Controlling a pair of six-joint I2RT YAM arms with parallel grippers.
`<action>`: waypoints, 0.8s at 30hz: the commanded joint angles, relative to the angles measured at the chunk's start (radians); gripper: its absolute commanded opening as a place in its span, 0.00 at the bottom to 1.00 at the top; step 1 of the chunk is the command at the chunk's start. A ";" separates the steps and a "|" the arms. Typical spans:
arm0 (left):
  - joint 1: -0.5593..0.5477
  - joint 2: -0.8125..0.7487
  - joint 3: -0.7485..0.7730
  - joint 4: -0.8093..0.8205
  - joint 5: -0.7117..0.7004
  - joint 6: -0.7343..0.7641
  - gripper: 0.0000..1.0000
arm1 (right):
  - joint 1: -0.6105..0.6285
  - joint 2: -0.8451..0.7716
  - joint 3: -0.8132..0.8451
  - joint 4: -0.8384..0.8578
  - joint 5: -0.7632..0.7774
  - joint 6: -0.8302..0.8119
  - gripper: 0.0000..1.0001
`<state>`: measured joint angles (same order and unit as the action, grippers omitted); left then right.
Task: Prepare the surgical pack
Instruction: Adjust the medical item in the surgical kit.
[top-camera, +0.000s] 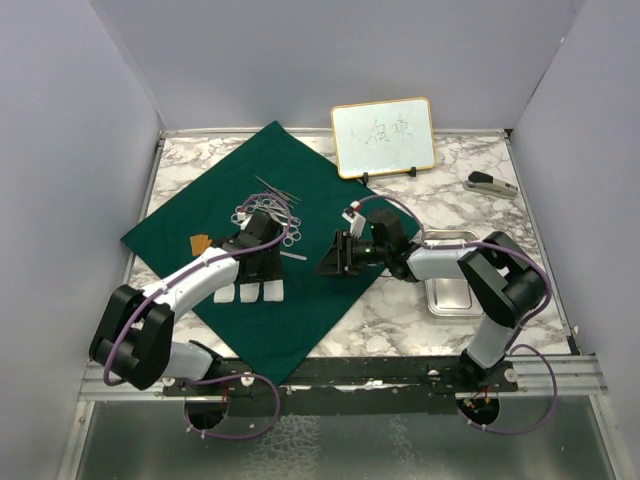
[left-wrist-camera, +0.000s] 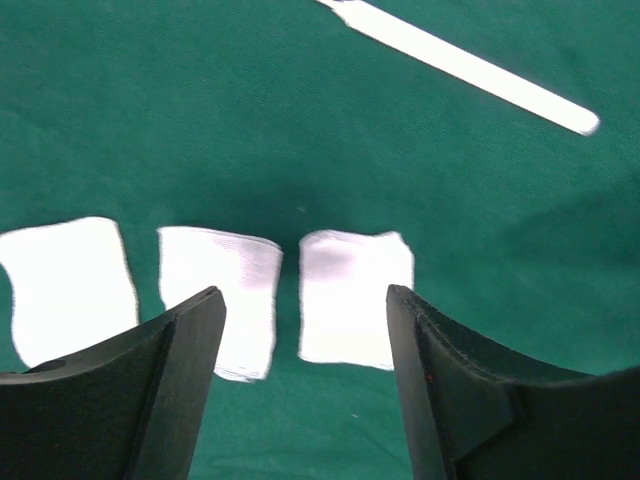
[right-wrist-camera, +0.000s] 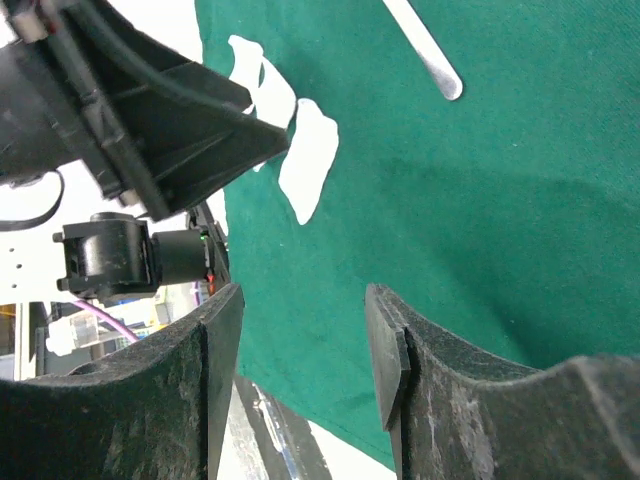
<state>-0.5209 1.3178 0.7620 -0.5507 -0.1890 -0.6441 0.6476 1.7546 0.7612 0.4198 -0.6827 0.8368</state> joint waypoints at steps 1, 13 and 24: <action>0.027 0.046 0.062 -0.063 -0.096 0.038 0.64 | 0.014 -0.014 0.025 0.025 0.011 -0.004 0.52; -0.312 0.207 0.161 -0.444 -0.506 -0.242 0.49 | 0.009 -0.027 -0.010 0.028 -0.018 -0.029 0.52; -0.331 0.307 0.169 -0.466 -0.520 -0.273 0.46 | -0.083 -0.135 -0.092 0.004 -0.036 -0.056 0.52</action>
<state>-0.8463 1.5982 0.9127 -0.9886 -0.6689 -0.8989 0.6025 1.6772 0.6987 0.4145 -0.6899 0.8124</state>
